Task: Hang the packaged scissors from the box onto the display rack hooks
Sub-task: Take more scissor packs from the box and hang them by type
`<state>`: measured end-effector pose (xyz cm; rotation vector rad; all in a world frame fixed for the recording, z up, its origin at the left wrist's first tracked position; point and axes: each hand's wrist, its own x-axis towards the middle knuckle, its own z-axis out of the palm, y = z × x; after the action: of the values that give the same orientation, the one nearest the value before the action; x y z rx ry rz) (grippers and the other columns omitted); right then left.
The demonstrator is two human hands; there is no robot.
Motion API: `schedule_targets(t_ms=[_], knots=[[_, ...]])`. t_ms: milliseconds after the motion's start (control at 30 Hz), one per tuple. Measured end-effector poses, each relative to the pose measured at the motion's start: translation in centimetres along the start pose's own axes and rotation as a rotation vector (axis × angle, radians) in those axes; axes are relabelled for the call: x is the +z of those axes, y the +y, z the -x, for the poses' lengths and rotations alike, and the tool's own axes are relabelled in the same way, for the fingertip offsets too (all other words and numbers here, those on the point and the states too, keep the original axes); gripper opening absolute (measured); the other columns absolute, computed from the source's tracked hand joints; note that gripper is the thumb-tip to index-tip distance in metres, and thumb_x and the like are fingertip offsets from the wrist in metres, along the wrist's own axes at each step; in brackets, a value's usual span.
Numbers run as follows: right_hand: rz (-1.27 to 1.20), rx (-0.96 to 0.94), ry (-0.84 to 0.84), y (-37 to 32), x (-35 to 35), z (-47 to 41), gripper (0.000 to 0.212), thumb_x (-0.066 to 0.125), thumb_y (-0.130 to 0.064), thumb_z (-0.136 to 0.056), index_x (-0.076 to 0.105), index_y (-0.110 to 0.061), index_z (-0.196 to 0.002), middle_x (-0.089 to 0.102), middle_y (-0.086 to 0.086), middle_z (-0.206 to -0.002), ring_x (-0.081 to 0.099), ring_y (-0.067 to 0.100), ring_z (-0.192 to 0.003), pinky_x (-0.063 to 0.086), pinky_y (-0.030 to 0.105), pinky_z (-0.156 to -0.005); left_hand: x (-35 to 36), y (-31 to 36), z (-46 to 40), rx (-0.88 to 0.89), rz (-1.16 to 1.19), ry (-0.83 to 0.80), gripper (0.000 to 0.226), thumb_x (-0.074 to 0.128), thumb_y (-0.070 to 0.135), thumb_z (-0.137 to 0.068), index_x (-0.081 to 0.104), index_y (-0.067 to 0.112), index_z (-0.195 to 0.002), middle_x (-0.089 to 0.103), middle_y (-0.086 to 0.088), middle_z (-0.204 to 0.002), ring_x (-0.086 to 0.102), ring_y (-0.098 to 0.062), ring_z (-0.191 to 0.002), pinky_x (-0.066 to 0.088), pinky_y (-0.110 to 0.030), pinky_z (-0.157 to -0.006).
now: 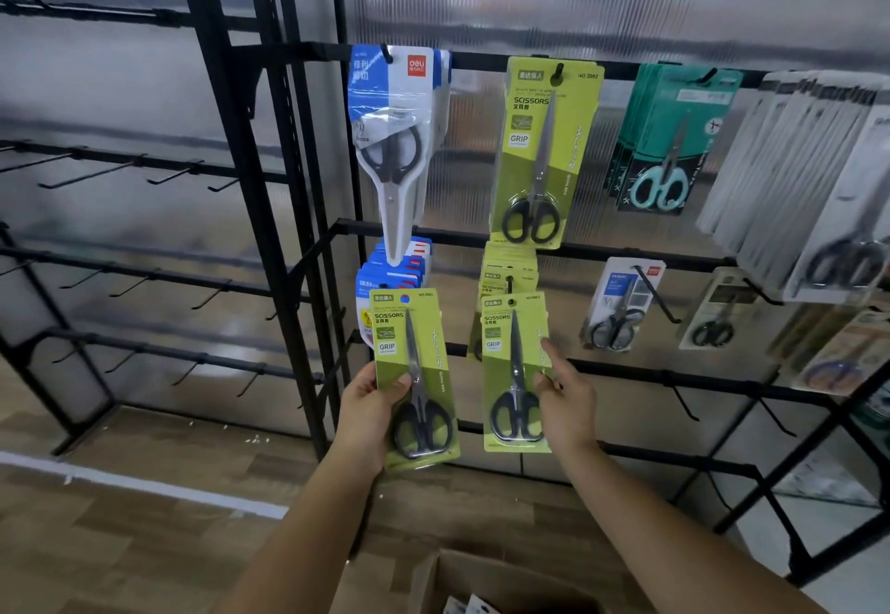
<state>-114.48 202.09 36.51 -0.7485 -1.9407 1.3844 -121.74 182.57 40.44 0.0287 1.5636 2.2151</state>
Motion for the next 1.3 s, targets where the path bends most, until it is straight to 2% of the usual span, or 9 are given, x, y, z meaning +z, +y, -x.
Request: schedule_targets(t_ms=[133, 300, 500, 600, 700, 800, 867, 1067, 1300], knots=[[0.114, 0.037, -0.037, -0.2, 0.2, -0.6, 0.047, 0.046, 0.006, -0.091, 0.048, -0.011, -0.135, 0.064, 0.015, -0.093, 0.044, 0.011, -0.065, 0.035, 0.017, -0.066, -0.2, 0.3, 0.2, 0.003, -0.021, 0.005, 0.022, 0.048, -0.004, -0.093, 0.062, 0.006, -0.106, 0.067, -0.017, -0.101, 0.063, -0.033, -0.093, 0.052, -0.044, -0.083], [0.467, 0.207, -0.353, -3.7, 1.3, -3.1, 0.059, 0.055, -0.021, -0.092, 0.030, -0.014, -0.145, 0.038, 0.014, -0.145, 0.042, 0.031, -0.127, 0.040, 0.033, -0.100, -0.4, 0.5, 0.2, -0.001, -0.092, 0.021, 0.023, 0.048, 0.005, -0.096, 0.062, 0.008, -0.114, 0.068, -0.017, -0.111, 0.063, -0.037, -0.103, 0.051, -0.048, -0.090], [-0.102, 0.179, -0.574, -7.4, 2.2, 1.5, 0.056, 0.063, -0.011, -0.087, 0.039, -0.022, -0.136, 0.063, 0.005, -0.104, 0.062, 0.004, -0.084, 0.049, 0.016, -0.066, 1.4, -0.1, 0.0, 0.042, 0.022, -0.023, 0.034, 0.040, -0.006, -0.094, 0.055, 0.015, -0.117, 0.065, -0.007, -0.105, 0.063, -0.024, -0.096, 0.053, -0.035, -0.071], [-0.174, 0.111, -0.464, -6.1, 2.3, 2.1, 0.079, 0.059, 0.016, -0.079, 0.032, -0.025, -0.141, 0.063, 0.004, -0.102, 0.064, 0.011, -0.094, 0.053, 0.018, -0.072, 2.0, -1.0, -0.1, 0.244, -0.322, -0.085, 0.042, 0.043, -0.010, -0.092, 0.052, 0.022, -0.118, 0.061, -0.007, -0.111, 0.061, -0.020, -0.100, 0.052, -0.029, -0.080], [-0.114, 0.053, -0.276, -4.8, 1.1, 1.6, 0.078, 0.054, 0.017, -0.082, 0.032, -0.023, -0.144, 0.044, 0.005, -0.143, 0.046, 0.020, -0.128, 0.046, 0.033, -0.099, 2.1, -1.7, -0.8, 0.408, -0.925, -0.148, 0.053, 0.049, -0.001, -0.092, 0.040, 0.018, -0.140, 0.056, -0.002, -0.107, 0.057, -0.016, -0.089, 0.047, -0.027, -0.080], [0.014, 0.064, -0.203, -3.3, -0.5, 0.2, 0.072, 0.051, 0.013, -0.085, 0.031, -0.020, -0.145, 0.042, 0.003, -0.144, 0.056, 0.019, -0.112, 0.048, 0.018, -0.090, 2.5, -1.4, -1.1, 0.450, -1.248, -0.164, 0.053, 0.049, 0.011, -0.095, 0.033, 0.018, -0.146, 0.050, -0.003, -0.128, 0.053, -0.017, -0.109, 0.043, -0.026, -0.091], [0.146, 0.055, -0.197, -2.3, -1.1, -0.5, 0.068, 0.049, 0.012, -0.085, 0.031, -0.017, -0.144, 0.046, 0.006, -0.141, 0.057, 0.018, -0.107, 0.041, 0.003, -0.074, 2.7, -1.2, -1.2, 0.478, -1.336, -0.186, 0.051, 0.047, 0.014, -0.096, 0.034, 0.018, -0.145, 0.048, -0.003, -0.136, 0.049, -0.019, -0.120, 0.043, -0.029, -0.097], [0.326, 0.110, -0.261, -2.8, 0.0, -3.5, 0.067, 0.045, 0.006, -0.089, 0.021, -0.016, -0.148, 0.043, 0.011, -0.142, 0.057, 0.013, -0.075, 0.040, 0.007, -0.049, 3.5, -0.4, -1.5, 0.503, -1.431, -0.233, 0.047, 0.046, 0.018, -0.097, 0.037, 0.018, -0.144, 0.046, -0.005, -0.139, 0.044, -0.021, -0.126, 0.041, -0.032, -0.101], [0.742, -0.028, -0.338, -6.0, 1.0, -5.4, 0.039, 0.051, -0.009, -0.088, 0.054, -0.008, -0.127, 0.050, 0.016, -0.127, 0.053, 0.030, -0.108, 0.041, 0.027, -0.080, 3.7, 1.0, -3.4, 0.527, -1.461, -0.235, 0.044, 0.047, 0.019, -0.096, 0.041, 0.016, -0.140, 0.050, -0.008, -0.136, 0.049, -0.023, -0.123, 0.042, -0.030, -0.096]])
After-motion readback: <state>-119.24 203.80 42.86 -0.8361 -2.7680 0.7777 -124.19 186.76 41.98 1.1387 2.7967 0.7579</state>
